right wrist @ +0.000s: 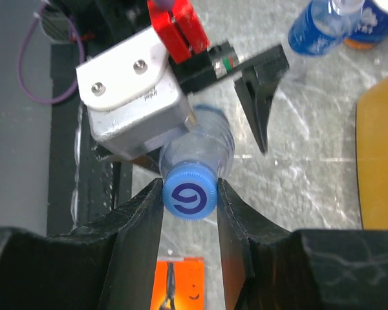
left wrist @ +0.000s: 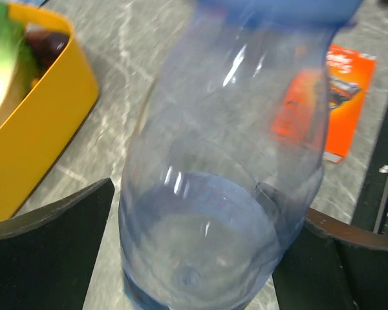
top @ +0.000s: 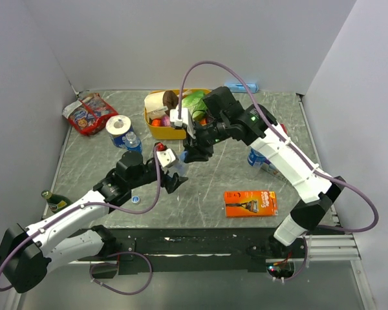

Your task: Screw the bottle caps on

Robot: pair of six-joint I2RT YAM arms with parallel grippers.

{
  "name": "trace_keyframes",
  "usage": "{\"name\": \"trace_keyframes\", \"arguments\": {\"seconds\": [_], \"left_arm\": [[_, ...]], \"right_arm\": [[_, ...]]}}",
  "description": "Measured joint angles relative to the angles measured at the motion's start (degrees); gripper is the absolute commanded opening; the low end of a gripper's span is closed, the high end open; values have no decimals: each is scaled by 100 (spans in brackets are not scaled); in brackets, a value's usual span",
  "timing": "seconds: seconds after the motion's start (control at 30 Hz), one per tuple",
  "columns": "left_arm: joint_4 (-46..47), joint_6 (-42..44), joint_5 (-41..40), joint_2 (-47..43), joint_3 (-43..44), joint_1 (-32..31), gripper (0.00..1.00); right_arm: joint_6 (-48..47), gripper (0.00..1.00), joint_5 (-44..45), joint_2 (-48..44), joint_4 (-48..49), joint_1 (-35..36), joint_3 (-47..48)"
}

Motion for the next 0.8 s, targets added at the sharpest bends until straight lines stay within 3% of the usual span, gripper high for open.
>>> {"name": "trace_keyframes", "arguments": {"seconds": [0.3,0.57,0.8], "left_arm": [[-772,-125,-804,-365,-221,4,96],[-1591,107,-748,-354,-190,4,96],[-2000,365,-595,-232,330,9,96]], "right_arm": [[-415,1,396,42,-546,-732,-28],[-774,2,1189,431,-581,-1259,-278],[-1054,4,1932,1003,-619,-1471,-715]]}}
